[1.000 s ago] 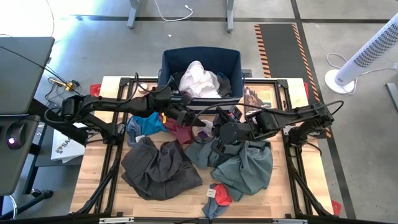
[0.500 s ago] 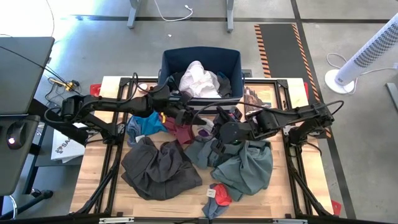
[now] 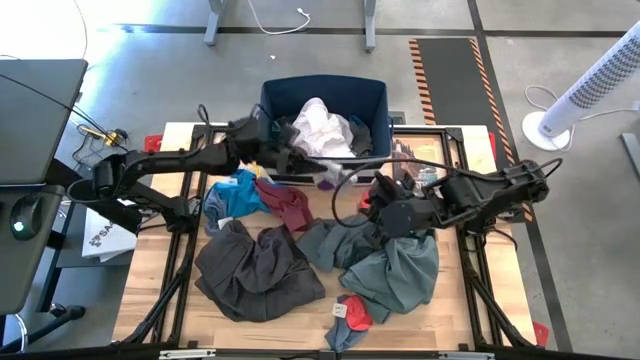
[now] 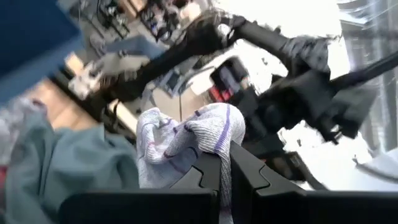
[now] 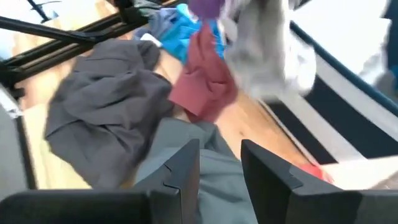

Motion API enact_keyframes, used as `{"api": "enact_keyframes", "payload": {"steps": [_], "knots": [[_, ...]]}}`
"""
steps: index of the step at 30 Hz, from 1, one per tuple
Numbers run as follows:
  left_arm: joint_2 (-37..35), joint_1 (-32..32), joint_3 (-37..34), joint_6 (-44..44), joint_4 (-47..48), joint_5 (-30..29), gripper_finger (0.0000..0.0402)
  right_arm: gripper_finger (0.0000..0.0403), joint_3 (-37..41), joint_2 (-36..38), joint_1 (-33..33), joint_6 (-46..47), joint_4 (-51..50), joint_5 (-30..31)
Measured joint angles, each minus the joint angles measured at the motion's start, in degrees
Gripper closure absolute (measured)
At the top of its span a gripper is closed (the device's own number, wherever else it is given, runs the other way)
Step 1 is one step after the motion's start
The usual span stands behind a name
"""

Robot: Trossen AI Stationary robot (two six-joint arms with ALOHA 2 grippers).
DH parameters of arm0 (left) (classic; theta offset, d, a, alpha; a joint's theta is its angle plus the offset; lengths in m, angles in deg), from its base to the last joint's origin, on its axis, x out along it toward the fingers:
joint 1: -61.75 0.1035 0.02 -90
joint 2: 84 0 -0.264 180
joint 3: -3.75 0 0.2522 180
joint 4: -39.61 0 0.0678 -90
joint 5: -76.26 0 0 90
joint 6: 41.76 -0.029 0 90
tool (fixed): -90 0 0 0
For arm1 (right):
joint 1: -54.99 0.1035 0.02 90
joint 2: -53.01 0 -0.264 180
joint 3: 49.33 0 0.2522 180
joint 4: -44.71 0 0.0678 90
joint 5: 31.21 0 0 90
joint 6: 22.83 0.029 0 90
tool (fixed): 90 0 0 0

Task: Sort clothes
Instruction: Put the grey sock into the blue laundry bin

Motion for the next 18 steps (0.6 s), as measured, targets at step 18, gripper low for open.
{"api": "enact_keyframes", "payload": {"steps": [18], "knots": [[0.1, 19.0, 17.1, -21.0, 28.0, -0.7, 0.0401, 0.0289, 2.8, 1.2, 4.5, 25.3, -18.2, 13.9]]}}
